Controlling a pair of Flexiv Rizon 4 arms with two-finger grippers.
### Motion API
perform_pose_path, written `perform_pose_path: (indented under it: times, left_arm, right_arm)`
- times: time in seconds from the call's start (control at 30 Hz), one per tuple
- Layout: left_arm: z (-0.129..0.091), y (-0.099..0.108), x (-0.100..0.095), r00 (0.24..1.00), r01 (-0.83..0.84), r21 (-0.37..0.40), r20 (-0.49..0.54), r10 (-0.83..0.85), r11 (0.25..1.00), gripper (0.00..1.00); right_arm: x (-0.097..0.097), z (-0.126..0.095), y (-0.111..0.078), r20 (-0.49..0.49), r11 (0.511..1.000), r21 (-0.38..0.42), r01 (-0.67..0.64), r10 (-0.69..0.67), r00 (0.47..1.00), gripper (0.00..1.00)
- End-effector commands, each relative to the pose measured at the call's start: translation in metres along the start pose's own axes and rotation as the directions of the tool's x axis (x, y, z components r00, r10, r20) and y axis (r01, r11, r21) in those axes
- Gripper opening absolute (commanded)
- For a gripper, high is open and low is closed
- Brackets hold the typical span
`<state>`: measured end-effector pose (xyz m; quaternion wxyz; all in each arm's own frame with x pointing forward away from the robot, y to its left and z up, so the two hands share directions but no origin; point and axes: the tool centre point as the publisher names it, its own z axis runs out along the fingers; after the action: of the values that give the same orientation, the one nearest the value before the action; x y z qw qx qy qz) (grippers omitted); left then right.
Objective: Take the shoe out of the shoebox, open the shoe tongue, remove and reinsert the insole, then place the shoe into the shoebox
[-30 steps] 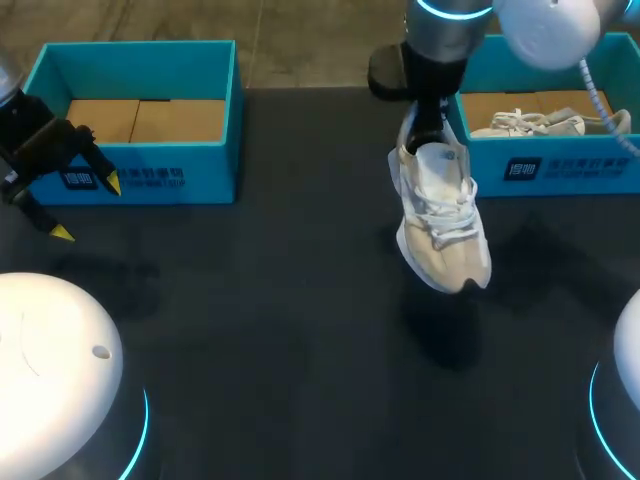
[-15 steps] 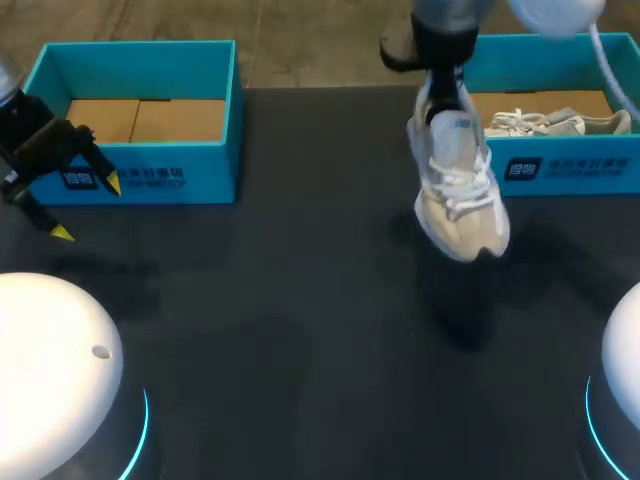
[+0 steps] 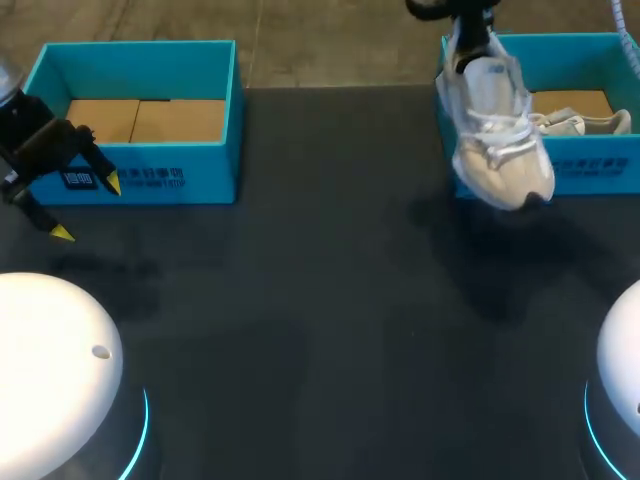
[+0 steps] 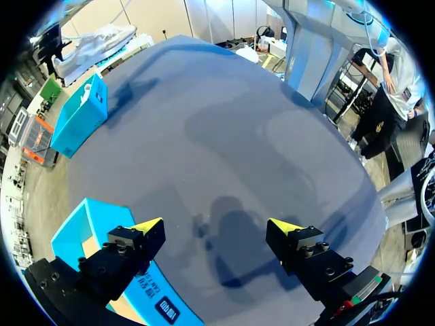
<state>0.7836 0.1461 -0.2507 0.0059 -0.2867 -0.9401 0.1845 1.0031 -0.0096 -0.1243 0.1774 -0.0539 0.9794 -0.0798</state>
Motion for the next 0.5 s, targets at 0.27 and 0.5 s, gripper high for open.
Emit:
perform_pose_path:
  times: [0.27, 0.5]
  left_arm:
    - [0.0, -0.001, 0.001, 1.0, 0.0, -0.004, -0.001, 0.0, 1.0, 1.0]
    - [0.0, -0.001, 0.001, 1.0, 0.0, -0.004, -0.001, 0.0, 1.0, 1.0]
  right_arm:
    - [-0.071, 0.035, -0.047, -0.082, 1.0, -0.01, -0.007, 0.007, 0.997, 0.0]
    - [-0.084, 0.04, -0.063, -0.098, 0.999, 0.017, -0.038, 0.04, 0.994, 0.0]
